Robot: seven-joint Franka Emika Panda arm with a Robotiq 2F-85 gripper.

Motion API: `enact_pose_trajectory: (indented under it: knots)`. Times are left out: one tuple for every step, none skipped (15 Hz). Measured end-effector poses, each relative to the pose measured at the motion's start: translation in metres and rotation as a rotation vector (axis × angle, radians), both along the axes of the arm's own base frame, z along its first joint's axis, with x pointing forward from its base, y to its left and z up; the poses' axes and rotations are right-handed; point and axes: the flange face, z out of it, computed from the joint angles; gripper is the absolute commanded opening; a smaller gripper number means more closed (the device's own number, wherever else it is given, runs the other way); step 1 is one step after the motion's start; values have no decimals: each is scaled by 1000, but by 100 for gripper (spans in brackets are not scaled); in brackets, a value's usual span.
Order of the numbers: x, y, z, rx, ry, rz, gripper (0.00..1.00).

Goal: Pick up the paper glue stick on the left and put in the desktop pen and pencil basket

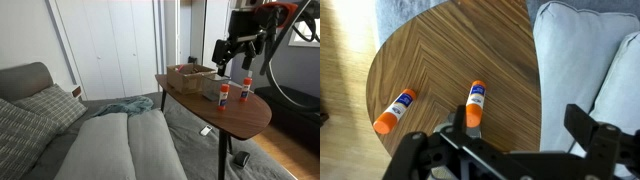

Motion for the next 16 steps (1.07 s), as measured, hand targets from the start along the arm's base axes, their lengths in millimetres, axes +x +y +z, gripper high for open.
enact_pose_trajectory:
  knots:
    - [0, 0, 0, 0, 0, 0, 100]
    - [0, 0, 0, 0, 0, 0, 100]
    - [0, 0, 0, 0, 0, 0, 100]
    - [0, 0, 0, 0, 0, 0, 100]
    - [0, 0, 0, 0, 0, 0, 100]
    - [0, 0, 0, 0, 0, 0, 100]
    - [0, 0, 0, 0, 0, 0, 100]
    - [0, 0, 0, 0, 0, 0, 100]
    - [0, 0, 0, 0, 0, 0, 100]
    - [0, 0, 0, 0, 0, 0, 100]
    - [0, 0, 0, 0, 0, 0, 100]
    - [0, 0, 0, -2, 0, 1, 100]
    - [1, -1, -1, -3, 3, 0, 100]
    - [3, -2, -3, -3, 12, 0, 100]
    - [6, -4, -7, -2, 25, 0, 100]
    - [11, -6, -12, -2, 40, 4, 100]
